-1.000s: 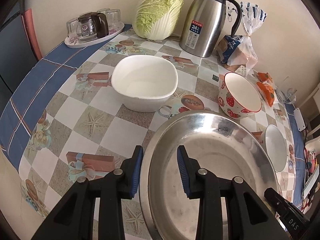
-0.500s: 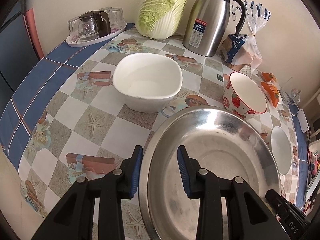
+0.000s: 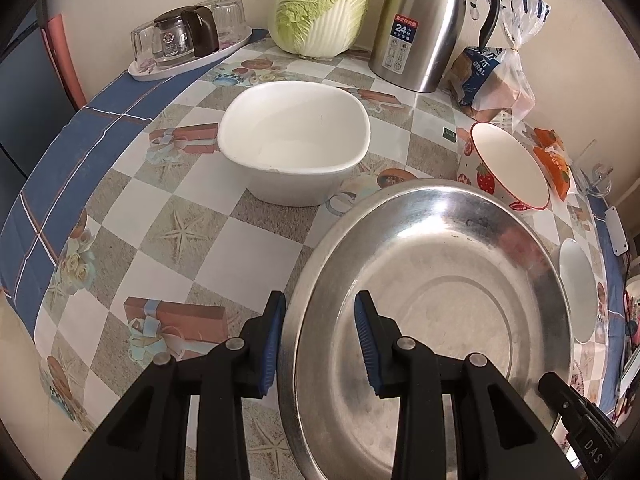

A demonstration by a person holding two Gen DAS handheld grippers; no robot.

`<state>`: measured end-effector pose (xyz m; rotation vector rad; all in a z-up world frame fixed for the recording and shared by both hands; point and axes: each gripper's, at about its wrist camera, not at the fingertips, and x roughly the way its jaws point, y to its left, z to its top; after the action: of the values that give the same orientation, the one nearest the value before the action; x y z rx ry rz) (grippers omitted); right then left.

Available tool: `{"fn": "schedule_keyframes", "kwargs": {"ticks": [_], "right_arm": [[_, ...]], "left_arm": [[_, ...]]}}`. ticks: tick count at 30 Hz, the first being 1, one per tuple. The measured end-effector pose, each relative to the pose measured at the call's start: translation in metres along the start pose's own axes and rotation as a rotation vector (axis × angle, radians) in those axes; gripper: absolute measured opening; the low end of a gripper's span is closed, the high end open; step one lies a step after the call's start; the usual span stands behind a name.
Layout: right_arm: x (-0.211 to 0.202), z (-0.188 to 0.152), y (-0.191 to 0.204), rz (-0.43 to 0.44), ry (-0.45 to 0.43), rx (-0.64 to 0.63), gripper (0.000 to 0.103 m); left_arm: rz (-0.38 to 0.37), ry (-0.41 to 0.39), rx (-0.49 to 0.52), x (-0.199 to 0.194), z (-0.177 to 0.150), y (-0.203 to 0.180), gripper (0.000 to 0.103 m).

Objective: Organize plates and bowls
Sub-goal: 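Lift the steel basin with the left gripper and carry it toward the white bowls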

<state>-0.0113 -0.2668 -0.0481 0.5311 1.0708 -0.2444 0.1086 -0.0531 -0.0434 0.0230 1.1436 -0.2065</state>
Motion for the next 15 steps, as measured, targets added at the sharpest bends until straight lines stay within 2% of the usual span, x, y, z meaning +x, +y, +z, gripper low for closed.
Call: {"fn": "schedule_keyframes", "kwargs": {"ticks": [15], "right_arm": [[0.0028,0.0006,0.0002,0.001,-0.002,-0.001,0.017]], "left_arm": [[0.031,0.018,0.010,0.0089,-0.0010,-0.0027,0.038]]}}
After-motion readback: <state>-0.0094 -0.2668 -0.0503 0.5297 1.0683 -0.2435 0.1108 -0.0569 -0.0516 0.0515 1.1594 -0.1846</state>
